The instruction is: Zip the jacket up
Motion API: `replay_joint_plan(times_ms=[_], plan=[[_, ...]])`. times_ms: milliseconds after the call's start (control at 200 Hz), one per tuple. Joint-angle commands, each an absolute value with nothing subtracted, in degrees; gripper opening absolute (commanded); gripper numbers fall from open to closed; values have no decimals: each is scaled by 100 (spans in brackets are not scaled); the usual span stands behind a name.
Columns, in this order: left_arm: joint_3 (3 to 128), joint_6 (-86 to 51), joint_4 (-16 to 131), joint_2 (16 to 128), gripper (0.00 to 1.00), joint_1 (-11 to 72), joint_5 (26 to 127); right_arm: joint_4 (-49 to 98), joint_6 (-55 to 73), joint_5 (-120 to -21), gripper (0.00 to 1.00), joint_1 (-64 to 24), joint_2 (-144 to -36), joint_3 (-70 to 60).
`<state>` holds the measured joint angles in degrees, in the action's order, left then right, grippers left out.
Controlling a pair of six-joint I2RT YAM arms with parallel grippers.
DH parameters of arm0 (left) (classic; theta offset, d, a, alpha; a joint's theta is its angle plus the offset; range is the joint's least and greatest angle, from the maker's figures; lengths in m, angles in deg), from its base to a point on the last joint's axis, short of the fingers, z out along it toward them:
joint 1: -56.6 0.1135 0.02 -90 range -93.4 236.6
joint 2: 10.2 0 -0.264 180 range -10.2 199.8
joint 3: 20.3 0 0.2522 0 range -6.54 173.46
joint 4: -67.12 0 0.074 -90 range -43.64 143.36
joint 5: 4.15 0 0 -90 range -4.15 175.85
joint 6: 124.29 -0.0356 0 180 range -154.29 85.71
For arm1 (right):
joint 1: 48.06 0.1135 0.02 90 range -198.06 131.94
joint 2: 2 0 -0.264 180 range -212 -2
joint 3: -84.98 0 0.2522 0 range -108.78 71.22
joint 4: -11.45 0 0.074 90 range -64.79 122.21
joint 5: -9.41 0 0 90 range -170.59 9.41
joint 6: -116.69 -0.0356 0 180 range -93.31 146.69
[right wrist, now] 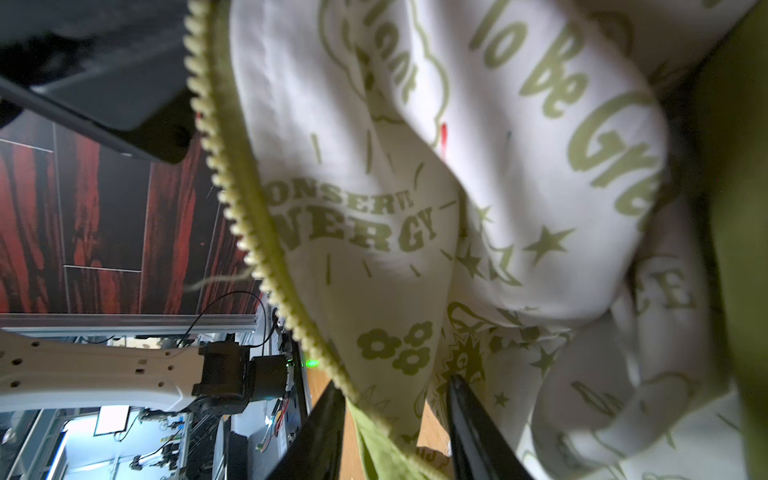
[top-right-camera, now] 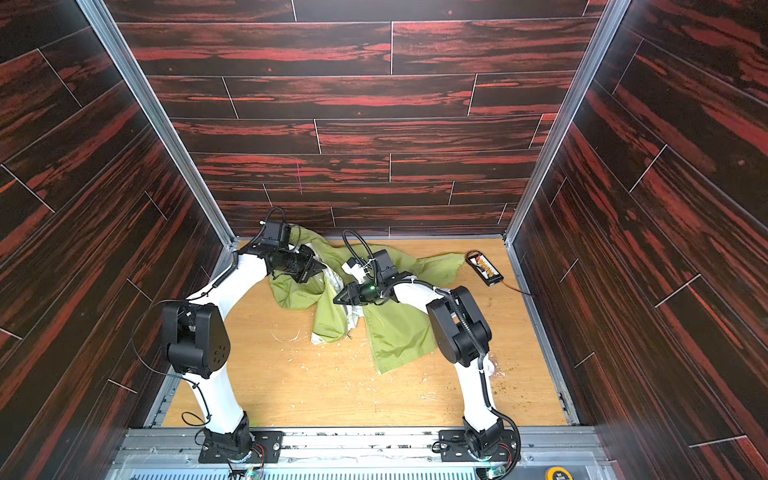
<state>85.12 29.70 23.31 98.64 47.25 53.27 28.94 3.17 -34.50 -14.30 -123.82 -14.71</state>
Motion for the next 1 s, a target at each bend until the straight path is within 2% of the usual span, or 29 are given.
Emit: replay_joint_plan(times_ms=[0, 235, 506, 997], plan=[[8716, 2915, 2200, 9860, 0, 4780, 5295, 2614, 244, -3102, 40, -1347, -12645, -1340], [8698, 2917, 2196, 9851, 0, 4783, 5328, 2205, -24, -3061, 28, -1185, -12503, -782], [8508, 2963, 2321, 9706, 0, 4781, 5391, 1985, -419, -3195, 0, -1185, -11851, -278], [7669, 3194, 3027, 9303, 2, 4630, 5326, 2795, -372, -3616, 0, -1085, -9540, 892]])
